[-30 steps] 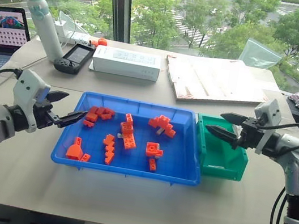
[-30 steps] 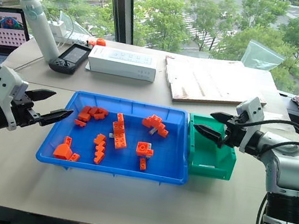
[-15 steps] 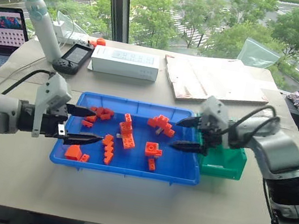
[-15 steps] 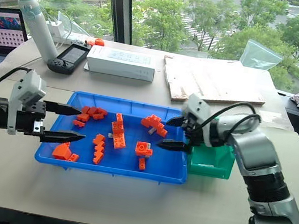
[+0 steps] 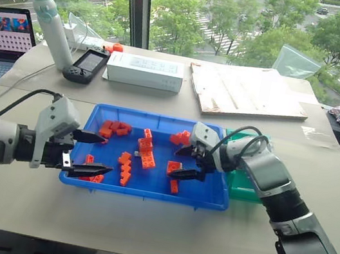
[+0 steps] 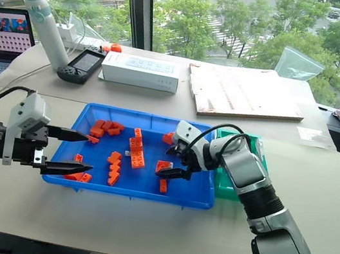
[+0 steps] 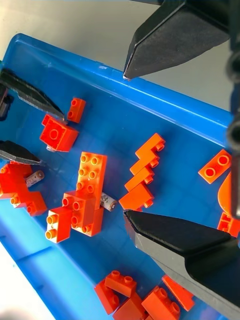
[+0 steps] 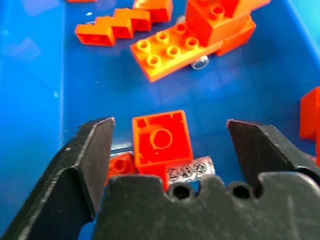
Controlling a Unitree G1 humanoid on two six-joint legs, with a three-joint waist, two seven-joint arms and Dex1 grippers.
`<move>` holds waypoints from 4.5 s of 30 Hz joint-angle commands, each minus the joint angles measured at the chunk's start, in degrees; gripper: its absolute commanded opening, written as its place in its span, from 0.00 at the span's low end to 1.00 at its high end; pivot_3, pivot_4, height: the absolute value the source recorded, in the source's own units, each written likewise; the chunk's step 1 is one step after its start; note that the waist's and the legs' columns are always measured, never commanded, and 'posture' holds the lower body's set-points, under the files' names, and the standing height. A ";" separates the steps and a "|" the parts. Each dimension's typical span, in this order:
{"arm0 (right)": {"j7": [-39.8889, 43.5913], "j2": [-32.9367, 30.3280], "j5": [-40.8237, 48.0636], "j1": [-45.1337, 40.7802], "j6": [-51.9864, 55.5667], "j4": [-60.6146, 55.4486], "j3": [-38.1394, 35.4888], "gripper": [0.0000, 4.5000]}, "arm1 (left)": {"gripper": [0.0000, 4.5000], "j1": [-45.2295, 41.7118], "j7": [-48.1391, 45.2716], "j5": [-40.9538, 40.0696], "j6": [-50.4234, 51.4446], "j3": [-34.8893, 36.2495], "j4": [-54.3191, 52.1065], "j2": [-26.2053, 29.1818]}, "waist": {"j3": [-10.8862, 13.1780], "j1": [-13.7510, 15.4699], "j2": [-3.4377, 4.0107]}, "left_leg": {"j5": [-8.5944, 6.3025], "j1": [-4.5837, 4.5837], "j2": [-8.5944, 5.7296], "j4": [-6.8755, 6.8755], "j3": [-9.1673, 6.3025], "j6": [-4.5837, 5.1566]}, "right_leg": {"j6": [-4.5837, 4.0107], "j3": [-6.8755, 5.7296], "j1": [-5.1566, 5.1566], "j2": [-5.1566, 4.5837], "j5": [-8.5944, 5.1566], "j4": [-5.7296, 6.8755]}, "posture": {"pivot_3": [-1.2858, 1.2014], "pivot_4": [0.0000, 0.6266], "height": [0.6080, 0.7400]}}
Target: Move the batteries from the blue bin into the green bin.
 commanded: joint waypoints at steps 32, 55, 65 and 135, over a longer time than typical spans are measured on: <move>5.56 -8.15 -2.46 -9.74 -3.82 1.89 -7.82 0.99 | 1.00 -2.98 0.46 1.27 -3.06 -1.46 1.91 0.38 | 0.01 -0.25 0.01 | -0.04 -0.01 0.00 -0.05 0.01 0.04 | -0.01 0.01 -0.04 0.00 -0.01 -0.06 | 0.52 0.24 0.94; 8.64 0.68 -8.76 -3.22 -18.26 9.83 2.29 0.99 | 1.00 -0.88 1.23 -0.39 -0.99 1.52 -0.61 0.72 | 0.00 -0.20 0.00 | -0.06 -0.01 0.00 0.01 0.01 0.04 | -0.01 -0.01 0.00 0.00 -0.01 -0.02 | 0.52 0.24 0.94; 9.16 2.65 -9.60 -3.45 -18.75 14.41 2.01 0.76 | 1.00 0.03 2.61 -1.31 0.06 2.70 -1.82 0.50 | -0.01 -0.22 -0.01 | -0.06 0.01 0.00 0.01 0.01 0.04 | -0.01 -0.02 0.02 0.00 -0.01 -0.01 | 0.52 0.24 0.94; 23.85 -8.67 -3.19 -7.79 -6.84 3.50 -10.21 0.06 | 1.00 -2.81 2.62 -0.89 -2.68 -1.47 0.96 -0.57 | 0.04 0.04 0.05 | -0.07 0.00 0.00 -0.01 0.01 0.02 | -0.01 -0.03 0.00 0.00 -0.01 0.03 | 0.52 0.24 0.94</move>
